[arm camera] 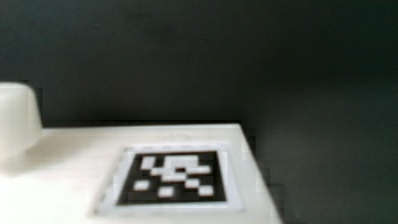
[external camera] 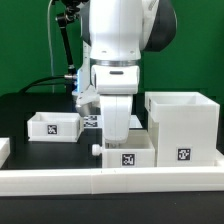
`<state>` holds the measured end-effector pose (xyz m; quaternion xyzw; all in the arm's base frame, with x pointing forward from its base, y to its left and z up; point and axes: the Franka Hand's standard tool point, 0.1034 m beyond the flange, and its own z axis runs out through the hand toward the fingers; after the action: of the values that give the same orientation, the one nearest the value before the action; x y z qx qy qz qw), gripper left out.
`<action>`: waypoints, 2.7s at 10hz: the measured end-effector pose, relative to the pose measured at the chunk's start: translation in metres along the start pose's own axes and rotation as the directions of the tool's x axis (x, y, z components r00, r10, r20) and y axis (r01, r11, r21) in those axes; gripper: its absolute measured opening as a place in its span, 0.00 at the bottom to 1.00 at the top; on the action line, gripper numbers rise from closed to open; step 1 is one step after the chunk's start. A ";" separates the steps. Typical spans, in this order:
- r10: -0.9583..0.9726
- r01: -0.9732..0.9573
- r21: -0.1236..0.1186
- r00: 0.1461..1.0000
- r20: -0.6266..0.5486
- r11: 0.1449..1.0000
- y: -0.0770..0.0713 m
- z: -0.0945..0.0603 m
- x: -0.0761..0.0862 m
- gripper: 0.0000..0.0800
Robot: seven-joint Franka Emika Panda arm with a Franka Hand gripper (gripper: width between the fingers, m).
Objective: Assemble drawer
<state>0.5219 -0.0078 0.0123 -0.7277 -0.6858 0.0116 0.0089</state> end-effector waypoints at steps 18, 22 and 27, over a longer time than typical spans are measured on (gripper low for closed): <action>-0.053 0.053 -0.002 0.999 0.008 0.999 0.007 -0.001 0.023 0.05; -0.054 0.054 0.001 0.999 0.008 0.999 0.006 0.001 0.022 0.19; -0.030 0.030 0.002 0.999 0.014 1.000 0.011 -0.022 0.025 0.79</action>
Offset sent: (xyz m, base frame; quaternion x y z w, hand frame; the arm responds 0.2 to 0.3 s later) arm 0.0000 0.0147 -0.0011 -0.0006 -0.0065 -0.0185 0.9998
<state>0.5347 0.0169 0.0340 -0.7173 -0.6966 0.0174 0.0048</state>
